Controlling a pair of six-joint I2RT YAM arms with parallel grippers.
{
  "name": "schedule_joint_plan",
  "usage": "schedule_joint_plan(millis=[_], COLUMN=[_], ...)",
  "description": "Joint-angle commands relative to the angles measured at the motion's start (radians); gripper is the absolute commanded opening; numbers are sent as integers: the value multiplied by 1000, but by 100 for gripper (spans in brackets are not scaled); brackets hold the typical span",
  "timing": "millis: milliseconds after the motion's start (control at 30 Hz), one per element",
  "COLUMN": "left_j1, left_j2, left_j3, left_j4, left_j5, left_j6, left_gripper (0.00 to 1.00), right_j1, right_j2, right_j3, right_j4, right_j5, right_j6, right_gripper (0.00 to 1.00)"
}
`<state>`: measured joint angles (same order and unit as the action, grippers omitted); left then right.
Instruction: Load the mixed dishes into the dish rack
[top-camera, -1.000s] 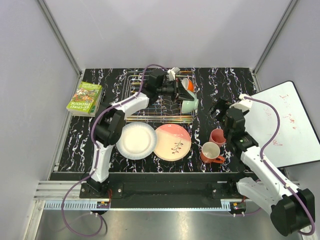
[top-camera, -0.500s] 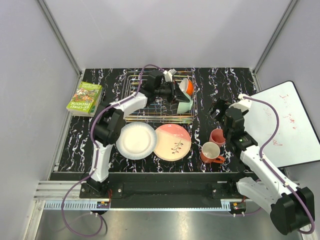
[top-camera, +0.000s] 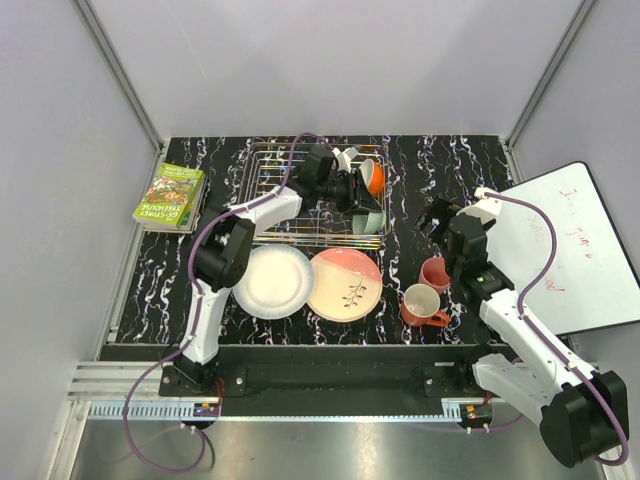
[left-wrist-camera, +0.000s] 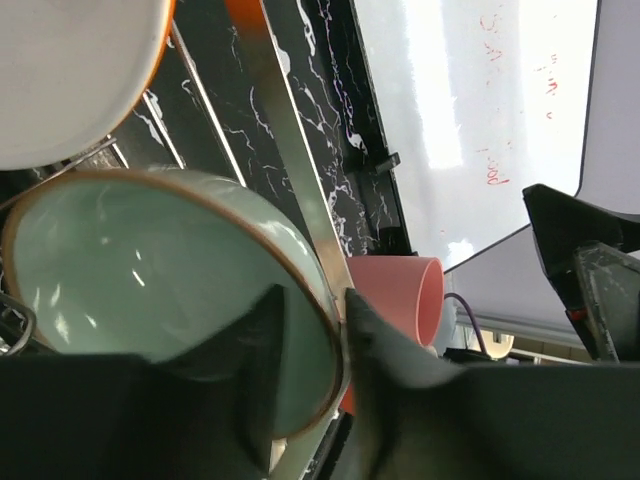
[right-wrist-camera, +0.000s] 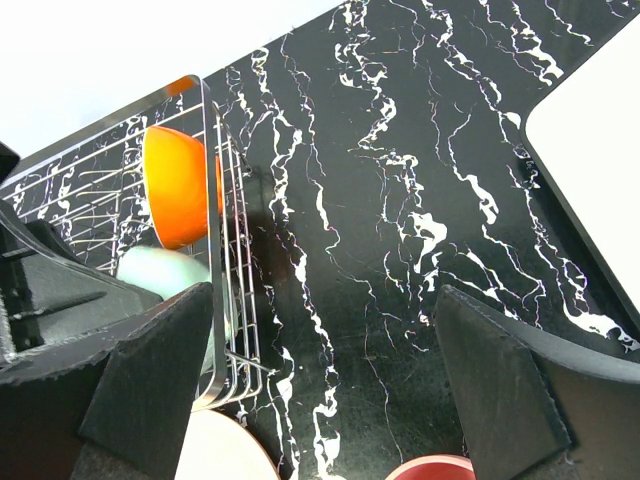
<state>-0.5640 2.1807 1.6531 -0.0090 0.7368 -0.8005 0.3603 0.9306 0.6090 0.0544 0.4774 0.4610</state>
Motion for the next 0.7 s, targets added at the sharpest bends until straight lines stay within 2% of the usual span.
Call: schedule_joint_plan(millis=[0, 33, 67, 167, 300, 367, 400, 433, 500, 667], left_j1=[-14, -16, -16, -19, -17, -11, -8, -7, -2, 16], left_j2=[-25, -28, -30, -35, -82, -130, -148, -183, -223, -364], left_j3=[73, 76, 80, 93, 119, 123, 114, 105, 77, 68], left_j4=[20, 20, 15, 14, -55, -104, -112, -133, -164, -406], left_j5=[-14, -16, -13, 9, 9, 12, 13, 16, 13, -65], left_j6=[23, 23, 20, 17, 90, 116, 133, 144, 219, 449], left_gripper=[42, 46, 60, 65, 70, 78, 95, 99, 99, 99], right_j1=[8, 8, 8, 8, 8, 8, 8, 9, 8, 9], right_j2=[-6, -6, -6, -1, 5, 8, 8, 7, 8, 7], right_j3=[8, 8, 8, 9, 15, 17, 18, 15, 11, 6], right_j4=[7, 7, 5, 7, 4, 4, 2, 5, 13, 31], right_j5=[4, 6, 6, 0, -8, -13, -14, -13, -26, -117], right_j6=[10, 10, 10, 10, 1, -2, -2, -1, -2, -5], right_gripper=[100, 100, 100, 100, 100, 100, 100, 100, 100, 100])
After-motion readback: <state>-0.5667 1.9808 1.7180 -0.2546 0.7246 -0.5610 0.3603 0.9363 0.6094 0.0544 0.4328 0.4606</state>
